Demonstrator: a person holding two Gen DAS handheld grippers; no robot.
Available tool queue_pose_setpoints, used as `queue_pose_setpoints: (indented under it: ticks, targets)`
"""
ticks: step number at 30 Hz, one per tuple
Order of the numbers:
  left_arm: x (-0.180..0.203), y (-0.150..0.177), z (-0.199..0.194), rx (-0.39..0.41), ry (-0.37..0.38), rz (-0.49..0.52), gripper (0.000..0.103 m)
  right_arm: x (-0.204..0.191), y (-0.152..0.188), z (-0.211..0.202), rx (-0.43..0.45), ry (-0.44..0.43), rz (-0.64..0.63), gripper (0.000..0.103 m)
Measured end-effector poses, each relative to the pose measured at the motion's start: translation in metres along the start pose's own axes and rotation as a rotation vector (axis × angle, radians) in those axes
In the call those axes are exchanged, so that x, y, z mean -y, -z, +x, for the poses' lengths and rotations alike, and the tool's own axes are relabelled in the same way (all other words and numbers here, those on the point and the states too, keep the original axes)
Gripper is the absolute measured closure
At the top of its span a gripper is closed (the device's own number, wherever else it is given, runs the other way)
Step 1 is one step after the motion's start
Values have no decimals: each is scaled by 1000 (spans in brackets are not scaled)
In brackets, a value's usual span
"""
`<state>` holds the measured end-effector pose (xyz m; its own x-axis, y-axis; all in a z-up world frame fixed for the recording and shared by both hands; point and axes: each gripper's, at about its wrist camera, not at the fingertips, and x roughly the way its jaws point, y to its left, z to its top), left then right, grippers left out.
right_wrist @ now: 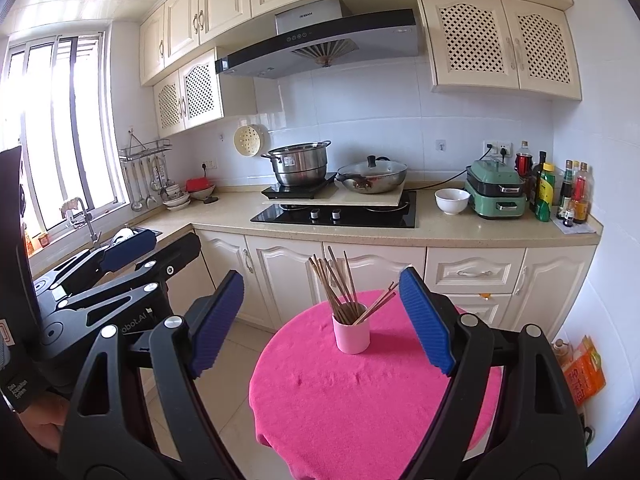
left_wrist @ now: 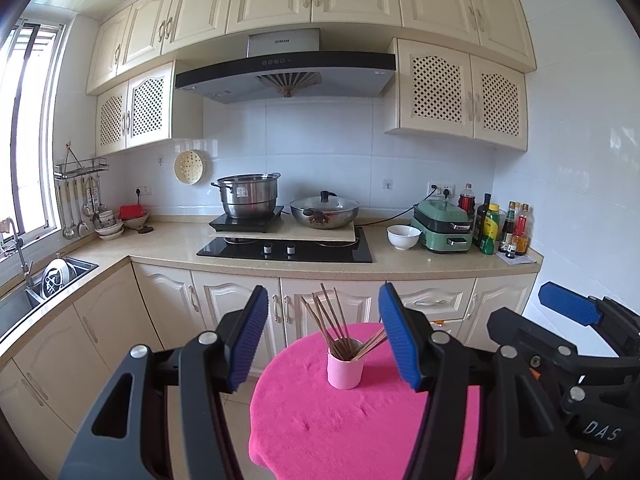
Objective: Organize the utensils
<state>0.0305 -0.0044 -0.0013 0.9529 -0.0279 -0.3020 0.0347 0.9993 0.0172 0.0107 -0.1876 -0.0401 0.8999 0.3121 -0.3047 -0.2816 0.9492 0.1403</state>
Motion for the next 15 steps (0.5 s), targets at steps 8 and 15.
queue_pose_setpoints:
  ticks: [8,15]
  targets:
    - [-2,-1,2,-4,-1,-2,46,-1,-1,3,-5,-2,1,24]
    - [-3,-2,4,-4,-4,3,46,-2,-3,6,-13,-5,0,24]
